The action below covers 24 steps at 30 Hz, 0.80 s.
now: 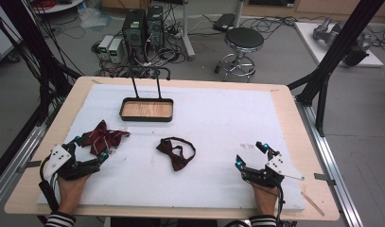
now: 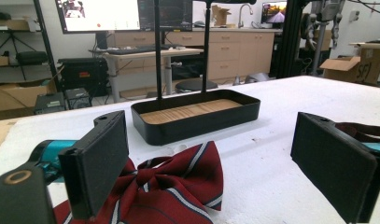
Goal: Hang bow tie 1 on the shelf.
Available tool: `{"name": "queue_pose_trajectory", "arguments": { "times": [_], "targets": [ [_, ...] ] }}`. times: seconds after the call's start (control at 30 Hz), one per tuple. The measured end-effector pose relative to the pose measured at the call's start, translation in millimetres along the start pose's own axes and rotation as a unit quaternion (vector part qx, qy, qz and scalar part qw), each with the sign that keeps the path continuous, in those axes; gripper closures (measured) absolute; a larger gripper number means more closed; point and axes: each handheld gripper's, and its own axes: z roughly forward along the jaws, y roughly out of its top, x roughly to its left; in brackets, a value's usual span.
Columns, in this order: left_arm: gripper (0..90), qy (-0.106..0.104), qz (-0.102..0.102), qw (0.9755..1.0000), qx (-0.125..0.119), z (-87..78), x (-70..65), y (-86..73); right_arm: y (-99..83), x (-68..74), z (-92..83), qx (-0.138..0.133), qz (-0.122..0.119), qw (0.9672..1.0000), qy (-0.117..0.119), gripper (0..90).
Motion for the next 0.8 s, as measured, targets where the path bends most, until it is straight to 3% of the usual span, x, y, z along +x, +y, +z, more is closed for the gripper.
{"name": "queue_pose_trajectory", "arguments": {
  "times": [0.63,0.8],
  "targets": [
    [11.7,0.003,-0.003,0.9998,0.017,3.0,0.4,1.3,-0.3,-0.6,-1.0,-0.004,0.009,1.0,-0.001,10.3],
    [11.7,0.001,-0.006,0.9997,0.024,3.9,1.1,2.1,-0.2,-1.0,-0.6,-0.006,0.001,1.0,-0.002,10.2]
  ]
}}
